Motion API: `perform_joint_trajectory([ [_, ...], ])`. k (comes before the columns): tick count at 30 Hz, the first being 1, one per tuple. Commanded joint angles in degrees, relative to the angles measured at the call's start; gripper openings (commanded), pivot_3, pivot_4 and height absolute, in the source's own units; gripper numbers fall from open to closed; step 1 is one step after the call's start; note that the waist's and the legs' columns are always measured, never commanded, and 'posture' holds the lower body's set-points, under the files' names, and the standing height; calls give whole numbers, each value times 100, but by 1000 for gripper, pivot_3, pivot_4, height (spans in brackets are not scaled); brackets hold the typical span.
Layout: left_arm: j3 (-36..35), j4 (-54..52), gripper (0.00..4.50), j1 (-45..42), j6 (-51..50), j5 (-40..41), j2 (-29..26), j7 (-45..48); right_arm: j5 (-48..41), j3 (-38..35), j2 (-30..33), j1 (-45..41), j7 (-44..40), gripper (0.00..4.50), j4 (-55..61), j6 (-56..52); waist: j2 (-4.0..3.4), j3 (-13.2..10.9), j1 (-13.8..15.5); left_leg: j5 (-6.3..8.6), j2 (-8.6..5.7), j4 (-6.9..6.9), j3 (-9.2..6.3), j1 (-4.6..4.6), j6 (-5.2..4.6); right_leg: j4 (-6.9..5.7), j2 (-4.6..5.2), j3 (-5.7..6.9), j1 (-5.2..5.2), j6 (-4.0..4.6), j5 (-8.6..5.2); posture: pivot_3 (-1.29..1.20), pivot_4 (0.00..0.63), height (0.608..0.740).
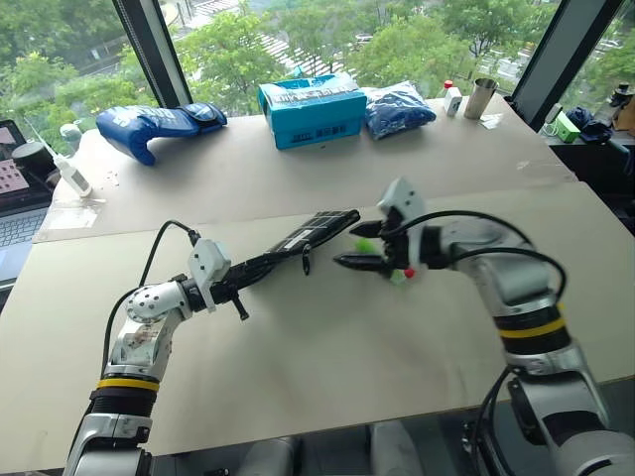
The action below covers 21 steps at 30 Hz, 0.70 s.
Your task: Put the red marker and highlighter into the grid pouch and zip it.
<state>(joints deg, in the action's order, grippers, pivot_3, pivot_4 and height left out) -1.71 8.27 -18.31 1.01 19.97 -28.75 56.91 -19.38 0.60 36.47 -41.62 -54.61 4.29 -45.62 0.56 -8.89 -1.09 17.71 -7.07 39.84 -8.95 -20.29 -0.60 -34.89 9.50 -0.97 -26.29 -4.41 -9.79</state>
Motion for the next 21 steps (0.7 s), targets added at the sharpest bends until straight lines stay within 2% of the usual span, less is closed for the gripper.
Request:
perform_joint_trajectory([
  [1, -125, -306, 0, 28, 44, 150, 32, -33, 329, -473, 306, -103, 896, 3963, -417, -513, 0, 0, 6, 0, 0, 1, 3, 1, -1, 1, 0, -1, 2, 0, 0, 0, 150, 740],
  [4, -109, -352, 0, 74, 48, 149, 39, -22, 572, -403, 341, 65, 1406, 3963, -436, -758, 2, 1, 7, 1, 6, 1, 21, 8, -1, 4, -1, -1, 2, 5, 3, 0, 150, 740],
  [9, -115, -293, 0, 75, 69, 122, 30, 45, 841, -635, -304, 112, 2703, 3963, -257, -1648, 2, 1, 2, 1, 13, 4, 30, 5, -1, -1, 2, -10, 0, 7, 6, 0, 150, 740],
  [15, -100, -214, 0, -6, 29, 120, 7, 123, 873, -1100, -808, -111, 3621, 3963, -237, -2269, 2, 1, 39, 1, 7, 6, 28, 1, -2, 2, 4, -11, 0, -1, 14, 0, 150, 740],
  [21, -111, -258, 0, 38, -27, 139, -10, 161, 854, -1501, -1106, -84, 4144, 3963, -308, -2594, 2, 1, 34, 1, 6, 5, 26, 1, -2, 3, 4, -9, 1, -1, 15, 0, 150, 740],
])
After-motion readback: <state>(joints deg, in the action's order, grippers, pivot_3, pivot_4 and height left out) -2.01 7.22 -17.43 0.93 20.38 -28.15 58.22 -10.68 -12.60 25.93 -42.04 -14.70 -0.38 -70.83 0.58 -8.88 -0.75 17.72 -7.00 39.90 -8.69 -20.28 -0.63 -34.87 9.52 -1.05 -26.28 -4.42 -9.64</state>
